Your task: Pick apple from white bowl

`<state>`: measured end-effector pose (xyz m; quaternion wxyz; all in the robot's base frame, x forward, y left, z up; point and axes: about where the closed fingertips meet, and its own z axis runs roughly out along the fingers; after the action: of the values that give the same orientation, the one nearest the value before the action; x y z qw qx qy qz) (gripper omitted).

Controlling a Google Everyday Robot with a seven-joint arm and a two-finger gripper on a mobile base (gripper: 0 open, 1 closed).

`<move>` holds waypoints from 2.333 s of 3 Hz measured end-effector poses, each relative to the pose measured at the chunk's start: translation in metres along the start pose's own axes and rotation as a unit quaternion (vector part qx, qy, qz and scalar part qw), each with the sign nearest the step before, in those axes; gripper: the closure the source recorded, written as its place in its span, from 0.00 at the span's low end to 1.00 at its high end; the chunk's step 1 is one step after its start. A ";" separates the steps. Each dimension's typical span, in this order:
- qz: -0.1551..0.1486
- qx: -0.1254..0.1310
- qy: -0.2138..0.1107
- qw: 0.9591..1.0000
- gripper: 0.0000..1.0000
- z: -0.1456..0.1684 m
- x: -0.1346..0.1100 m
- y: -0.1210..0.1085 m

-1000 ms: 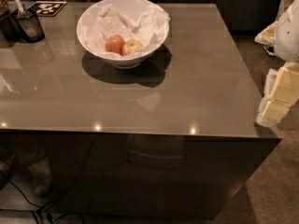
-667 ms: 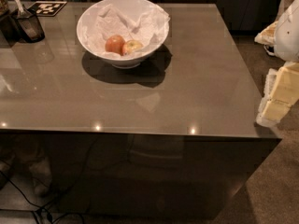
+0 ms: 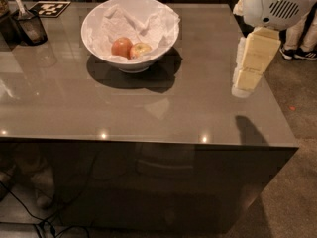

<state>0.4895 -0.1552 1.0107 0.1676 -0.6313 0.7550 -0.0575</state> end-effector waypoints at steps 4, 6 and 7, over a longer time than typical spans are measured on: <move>0.047 0.003 -0.057 0.997 0.00 0.023 -0.088 -0.094; 0.043 0.024 -0.077 0.996 0.00 0.018 -0.100 -0.106; 0.043 0.024 -0.077 0.996 0.00 0.019 -0.100 -0.106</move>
Offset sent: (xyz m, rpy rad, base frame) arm 0.0693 0.0710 0.0217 0.1704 -0.0409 -0.0053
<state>0.6094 -0.0764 1.0431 0.2425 -0.5963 0.7650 -0.0192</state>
